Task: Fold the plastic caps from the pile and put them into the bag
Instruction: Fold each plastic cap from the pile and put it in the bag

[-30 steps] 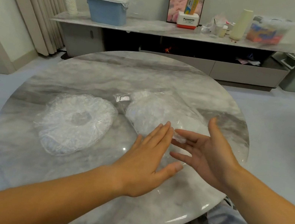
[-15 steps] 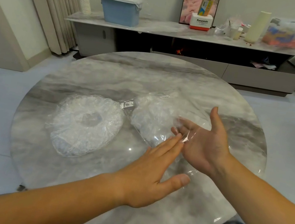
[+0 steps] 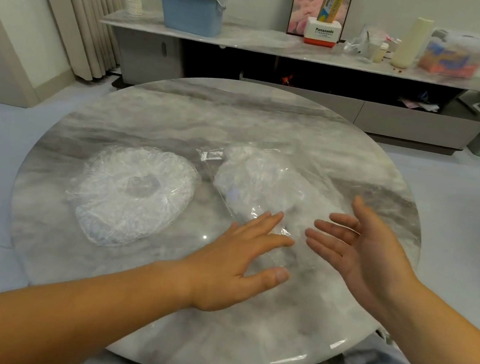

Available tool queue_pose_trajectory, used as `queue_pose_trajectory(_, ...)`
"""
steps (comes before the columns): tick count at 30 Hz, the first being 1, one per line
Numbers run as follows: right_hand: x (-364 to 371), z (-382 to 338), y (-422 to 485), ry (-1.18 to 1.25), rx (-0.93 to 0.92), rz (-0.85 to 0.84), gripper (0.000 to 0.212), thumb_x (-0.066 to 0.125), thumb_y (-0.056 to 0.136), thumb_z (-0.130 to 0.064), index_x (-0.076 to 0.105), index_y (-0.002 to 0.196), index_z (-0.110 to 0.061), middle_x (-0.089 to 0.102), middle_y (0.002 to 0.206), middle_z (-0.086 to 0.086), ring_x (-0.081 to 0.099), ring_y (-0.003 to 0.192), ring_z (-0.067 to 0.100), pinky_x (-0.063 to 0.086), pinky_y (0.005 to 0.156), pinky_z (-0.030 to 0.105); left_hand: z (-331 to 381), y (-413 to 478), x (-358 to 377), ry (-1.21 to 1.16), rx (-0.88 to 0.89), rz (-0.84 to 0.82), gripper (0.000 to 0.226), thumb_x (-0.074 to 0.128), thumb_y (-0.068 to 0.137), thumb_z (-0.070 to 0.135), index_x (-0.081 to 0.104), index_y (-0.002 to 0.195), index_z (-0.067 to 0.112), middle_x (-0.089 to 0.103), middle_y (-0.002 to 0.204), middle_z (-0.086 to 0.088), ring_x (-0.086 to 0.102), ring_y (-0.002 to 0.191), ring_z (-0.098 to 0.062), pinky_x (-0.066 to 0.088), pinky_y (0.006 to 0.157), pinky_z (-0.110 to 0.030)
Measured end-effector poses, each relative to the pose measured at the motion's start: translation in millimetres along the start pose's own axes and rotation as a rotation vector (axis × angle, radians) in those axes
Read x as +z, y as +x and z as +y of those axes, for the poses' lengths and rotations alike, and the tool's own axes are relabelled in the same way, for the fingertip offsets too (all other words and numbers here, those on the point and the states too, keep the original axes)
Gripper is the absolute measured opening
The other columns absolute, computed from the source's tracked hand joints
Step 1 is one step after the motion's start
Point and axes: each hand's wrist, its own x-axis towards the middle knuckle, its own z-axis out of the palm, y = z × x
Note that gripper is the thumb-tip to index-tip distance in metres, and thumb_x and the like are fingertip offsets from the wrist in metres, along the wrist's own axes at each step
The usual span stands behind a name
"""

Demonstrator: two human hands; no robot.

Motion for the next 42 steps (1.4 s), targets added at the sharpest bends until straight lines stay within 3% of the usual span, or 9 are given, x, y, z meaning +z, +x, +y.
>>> queue_pose_trajectory(7,16.3,-4.1,-10.9,-0.628,-0.535,0.158,0.031,0.055,0.1,-0.036,0.06,0.091,-0.007,0.063,0.091,0.011,0.063,0.086,0.024,0.051,0.072,0.035,-5.4,-10.6,-16.2,-0.032,-0.073,0.118,0.054,0.037,0.095,0.064,0.043,0.141,0.036,0.009,0.165,0.021,-0.002,0.148,0.011,0.01,0.12,-0.019)
queue_pose_trajectory(10,34.9,0.7,-20.5,-0.864,-0.871,0.028,0.022,0.055,0.1,-0.036,0.061,0.084,-0.023,0.059,0.092,-0.007,0.057,0.089,0.004,0.042,0.075,0.014,-16.1,-23.9,-28.9,0.048,-0.174,0.188,0.056,0.037,0.096,0.062,0.043,0.144,0.034,0.017,0.164,0.016,0.006,0.148,0.008,0.013,0.122,-0.023)
queue_pose_trajectory(13,60.2,14.7,-27.4,-1.05,-1.026,-0.198,0.029,0.05,0.096,-0.043,0.067,0.092,-0.021,0.063,0.098,-0.009,0.055,0.099,0.008,0.041,0.088,0.018,-33.0,-41.8,-41.1,0.193,-0.34,0.257,0.053,0.04,0.101,0.054,0.043,0.147,0.028,0.018,0.166,0.006,0.012,0.151,-0.007,0.012,0.12,-0.024)
queue_pose_trajectory(22,116.2,76.0,-30.3,-1.57,-0.707,-0.666,0.053,0.041,0.103,-0.053,0.05,0.145,-0.022,0.03,0.163,0.004,0.018,0.152,0.015,0.02,0.119,0.027,-85.6,-92.8,-62.1,0.514,-0.55,0.167,0.056,0.024,0.103,0.056,0.061,0.131,0.025,0.036,0.159,-0.002,0.018,0.152,-0.018,0.004,0.126,-0.038)
queue_pose_trajectory(28,104.2,86.7,-9.1,-1.609,-0.546,-0.59,0.072,0.028,0.095,-0.069,0.049,0.144,-0.021,0.033,0.161,0.003,0.021,0.152,0.017,0.022,0.123,0.035,-94.8,-96.8,-65.8,0.526,-0.462,0.269,0.043,0.031,0.1,0.052,0.052,0.073,0.025,0.051,0.082,0.012,0.052,0.098,-0.012,0.026,0.118,-0.04)
queue_pose_trajectory(32,96.0,82.6,-2.2,-1.631,-0.551,-0.531,0.073,0.026,0.093,-0.07,0.054,0.139,-0.021,0.04,0.156,0.0,0.029,0.148,0.017,0.027,0.119,0.032,-93.5,-96.7,-66.8,0.477,-0.497,0.228,0.047,0.034,0.102,0.055,0.062,0.13,0.03,0.04,0.155,-0.002,0.03,0.145,-0.02,0.013,0.123,-0.036)
queue_pose_trajectory(36,95.4,84.5,-1.2,-1.632,-0.572,-0.545,0.073,0.025,0.093,-0.07,0.058,0.134,-0.02,0.047,0.15,0.0,0.034,0.145,0.019,0.031,0.117,0.031,-94.7,-94.1,-64.3,0.452,-0.495,0.184,0.057,0.025,0.101,0.06,0.06,0.135,0.031,0.028,0.163,-0.003,0.017,0.152,-0.018,0.005,0.121,-0.032)
queue_pose_trajectory(39,95.5,85.4,-1.8,-1.614,-0.609,-0.542,0.085,0.012,0.085,-0.073,0.059,0.134,-0.021,0.048,0.15,-0.001,0.035,0.145,0.018,0.033,0.116,0.032,-99.3,-93.9,-62.5,0.505,-0.491,0.221,0.064,0.016,0.094,0.061,0.067,0.105,0.025,0.058,0.132,0.005,0.044,0.133,-0.017,0.022,0.118,-0.034)
queue_pose_trajectory(42,95.7,84.6,-4.5,-1.609,-0.613,-0.546,0.084,0.012,0.086,-0.072,0.058,0.135,-0.022,0.048,0.15,-0.002,0.036,0.144,0.016,0.034,0.116,0.032,-98.9,-94.8,-62.7,0.535,-0.443,0.307,0.051,0.018,0.095,0.058,0.053,0.08,0.024,0.052,0.087,0.014,0.052,0.092,-0.013,0.039,0.102,-0.037)
